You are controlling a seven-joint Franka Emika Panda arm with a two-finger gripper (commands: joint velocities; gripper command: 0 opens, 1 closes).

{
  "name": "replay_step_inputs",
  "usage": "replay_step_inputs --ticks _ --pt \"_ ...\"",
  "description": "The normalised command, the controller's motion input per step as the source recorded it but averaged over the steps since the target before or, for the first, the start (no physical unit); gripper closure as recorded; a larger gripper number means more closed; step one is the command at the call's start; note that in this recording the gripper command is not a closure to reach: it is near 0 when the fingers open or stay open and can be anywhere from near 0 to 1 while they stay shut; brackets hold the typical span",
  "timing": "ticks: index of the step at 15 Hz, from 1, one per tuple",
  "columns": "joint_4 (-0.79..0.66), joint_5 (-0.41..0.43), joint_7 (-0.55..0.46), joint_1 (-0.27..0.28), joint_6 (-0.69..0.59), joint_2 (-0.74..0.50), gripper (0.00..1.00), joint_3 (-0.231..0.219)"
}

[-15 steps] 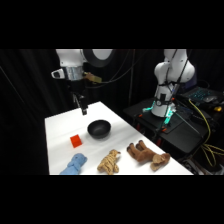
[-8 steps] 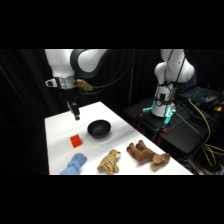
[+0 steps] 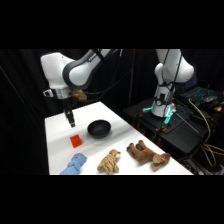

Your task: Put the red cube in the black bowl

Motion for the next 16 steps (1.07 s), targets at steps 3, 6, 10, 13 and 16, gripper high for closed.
replay_step_inputs --ticks 3,6,10,13,16 --pt "0.75 0.090 -0.07 -0.069 -0.07 0.57 0.00 0.101" --pt "0.70 0.073 -0.08 -0.086 -0.11 0.52 0.00 0.093" --pt "0.47 0.058 -0.10 -0.107 -0.12 0.33 0.00 0.085" --pt "0.26 0.067 -0.10 -0.112 -0.13 0.14 0.00 0.092" --pt "0.13 0.074 -0.06 -0.064 -0.12 0.05 0.00 0.095"
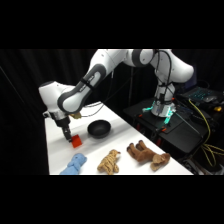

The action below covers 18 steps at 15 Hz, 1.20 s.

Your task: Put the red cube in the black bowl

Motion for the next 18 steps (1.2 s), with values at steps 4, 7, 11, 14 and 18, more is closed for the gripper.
replay_step_inputs --ticks 4,7,11,14,18 --pt "0.05 0.075 -0.02 -0.012 -0.09 0.00 0.00 0.083" --pt "0.02 0.077 -0.02 -0.002 -0.06 -0.01 0.00 0.053" --pt "-0.08 0.071 -0.03 -0.020 0.01 -0.04 0.15 0.022" --pt "-0.22 0.057 -0.02 -0.018 0.06 -0.13 1.00 0.003" --pt "-0.42 0.039 0.03 0.019 0.08 -0.34 1.00 -0.016"
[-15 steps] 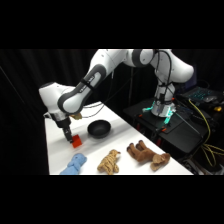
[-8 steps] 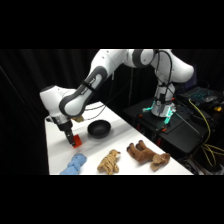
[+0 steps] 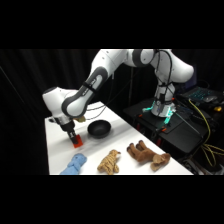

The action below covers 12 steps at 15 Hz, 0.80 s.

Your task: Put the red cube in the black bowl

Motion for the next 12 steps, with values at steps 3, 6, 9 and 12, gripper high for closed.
replay_step_inputs --ticks 3,6,9,12 --pt "-0.71 0.009 0.18 0.106 0.00 -0.69 1.00 -0.072" --pt "-0.82 -0.029 0.18 0.137 0.02 -0.86 1.00 -0.103" --pt "-0.77 -0.087 0.16 0.125 0.05 -0.79 1.00 -0.132" --pt "-0.83 -0.124 0.12 0.080 0.17 -0.70 1.00 -0.137"
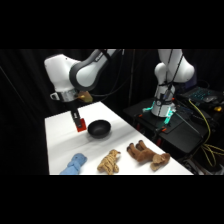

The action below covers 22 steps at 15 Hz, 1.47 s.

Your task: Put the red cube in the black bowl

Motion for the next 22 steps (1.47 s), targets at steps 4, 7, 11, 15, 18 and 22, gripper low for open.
replay_step_inputs --ticks 4,7,11,15,18,22 --pt "-0.83 -0.096 0.05 0.015 0.26 -0.63 1.00 -0.110" --pt "-0.72 -0.031 0.01 -0.019 0.27 -0.54 1.00 -0.056" --pt "-0.48 0.061 -0.02 -0.011 0.30 -0.31 1.00 0.010" --pt "-0.26 0.195 -0.17 -0.063 0.49 -0.03 1.00 0.054" --pt "-0.07 0.241 -0.27 -0.129 0.44 0.11 0.00 0.094" --pt "-0.06 0.062 -0.06 -0.052 0.08 -0.12 0.00 0.056"
